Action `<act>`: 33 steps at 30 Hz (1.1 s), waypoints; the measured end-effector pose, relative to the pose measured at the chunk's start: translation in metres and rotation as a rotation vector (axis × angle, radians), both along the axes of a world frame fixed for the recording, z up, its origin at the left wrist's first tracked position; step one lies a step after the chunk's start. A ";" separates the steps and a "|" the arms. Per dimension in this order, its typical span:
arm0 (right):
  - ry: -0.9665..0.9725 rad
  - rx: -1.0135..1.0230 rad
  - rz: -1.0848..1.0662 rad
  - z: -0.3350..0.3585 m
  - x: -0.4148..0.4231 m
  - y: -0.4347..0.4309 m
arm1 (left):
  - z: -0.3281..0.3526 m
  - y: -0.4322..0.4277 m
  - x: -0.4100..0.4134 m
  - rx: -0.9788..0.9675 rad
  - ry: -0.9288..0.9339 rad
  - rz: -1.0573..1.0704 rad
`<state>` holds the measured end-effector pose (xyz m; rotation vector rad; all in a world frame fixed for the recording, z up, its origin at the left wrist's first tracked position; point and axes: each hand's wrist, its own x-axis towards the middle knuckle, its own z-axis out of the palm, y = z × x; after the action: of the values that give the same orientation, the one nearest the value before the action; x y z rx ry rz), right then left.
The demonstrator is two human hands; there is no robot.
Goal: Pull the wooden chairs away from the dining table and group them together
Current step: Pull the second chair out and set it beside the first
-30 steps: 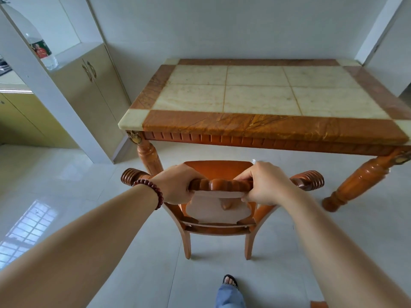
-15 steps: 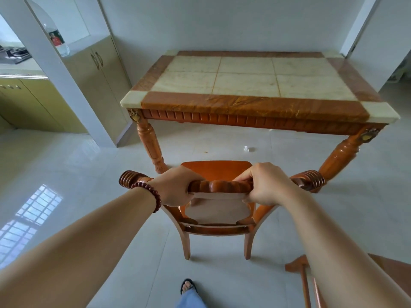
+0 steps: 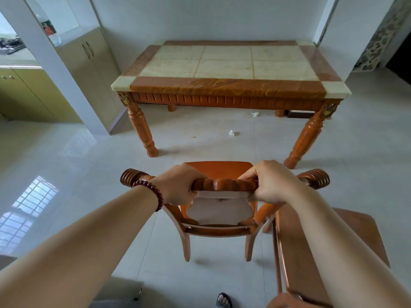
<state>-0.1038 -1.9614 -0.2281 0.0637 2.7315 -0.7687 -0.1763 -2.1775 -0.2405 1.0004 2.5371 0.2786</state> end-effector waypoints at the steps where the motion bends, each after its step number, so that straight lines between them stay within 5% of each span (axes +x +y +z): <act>1: -0.005 -0.004 0.001 0.000 0.014 0.000 | 0.000 0.000 0.013 0.001 -0.003 -0.010; 16: -0.007 0.004 -0.085 -0.010 0.199 -0.020 | -0.007 -0.013 0.183 0.064 -0.007 -0.139; 33: -0.037 -0.014 0.011 -0.018 0.257 -0.007 | -0.008 -0.003 0.262 0.063 -0.047 -0.067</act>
<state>0.1533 -1.9682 -0.2462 0.0595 2.6895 -0.7757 0.0854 -2.1807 -0.2481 1.0876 2.4616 0.3609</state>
